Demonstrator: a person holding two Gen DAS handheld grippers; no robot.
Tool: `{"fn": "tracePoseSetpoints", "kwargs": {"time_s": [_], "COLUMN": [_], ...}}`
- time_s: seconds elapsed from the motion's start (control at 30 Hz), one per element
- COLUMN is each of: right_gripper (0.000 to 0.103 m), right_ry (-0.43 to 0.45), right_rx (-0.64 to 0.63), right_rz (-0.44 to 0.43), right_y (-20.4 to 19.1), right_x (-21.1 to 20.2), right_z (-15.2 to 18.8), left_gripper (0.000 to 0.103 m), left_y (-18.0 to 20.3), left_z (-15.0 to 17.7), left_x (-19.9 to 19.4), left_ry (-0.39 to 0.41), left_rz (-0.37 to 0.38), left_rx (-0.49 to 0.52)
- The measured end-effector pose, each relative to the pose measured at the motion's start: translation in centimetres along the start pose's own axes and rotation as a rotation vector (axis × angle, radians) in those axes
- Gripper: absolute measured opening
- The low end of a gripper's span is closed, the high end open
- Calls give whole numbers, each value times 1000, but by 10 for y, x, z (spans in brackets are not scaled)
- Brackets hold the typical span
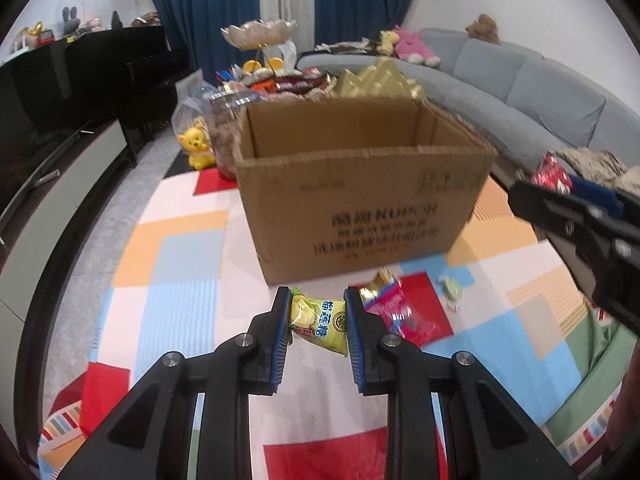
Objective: Organize snacks
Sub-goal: 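Carry the green candy and red packet with both tools over the box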
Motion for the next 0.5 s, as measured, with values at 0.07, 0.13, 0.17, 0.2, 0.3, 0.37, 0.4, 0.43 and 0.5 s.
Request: {"fn": "tracePoseSetpoints", "kwargs": {"time_s": [0.07, 0.13, 0.17, 0.2, 0.3, 0.37, 0.4, 0.43, 0.5], "right_gripper": [50, 50, 50, 50, 50, 50, 50, 50, 50], "right_ry": [9, 18, 22, 25, 35, 38, 39, 42, 47], "right_rx": [-4, -6, -8, -8, -10, -10, -10, -9, -11], "right_rz": [-1, -3, -3, -4, -5, -5, -5, -4, 2], "right_y": [-1, -2, -2, -1, -1, 1, 2, 2, 4], "right_x": [-1, -2, -2, -3, -2, 0, 1, 1, 5], "right_z": [-7, -12, -15, -17, -27, -34, -37, -40, -48], "left_gripper": [27, 26, 26, 26, 26, 27, 27, 27, 27], "left_y": [-3, -5, -5, -6, -9, -9, -9, -9, -9], "left_z": [-12, -22, -27, -31, -47, -57, -62, -64, -72], "left_x": [-6, -9, -11, -12, -16, -17, -17, -17, -15], "left_ry": [16, 30, 38, 42, 62, 74, 77, 80, 86], "left_rz": [-11, -18, -22, -24, -31, -37, -40, -41, -42], "left_rx": [-4, -7, -8, -9, -13, -12, -12, -12, -11]}}
Point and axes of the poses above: each gripper's, at about its wrist camera, not at the fingertips, and x roughly the way its jaws point, y to its right, z to its underside, the point moved 7 cm from there along x, roughly the way its jaws point, and after that the axes turned 4 degrees about z, right-handed, at the moved point
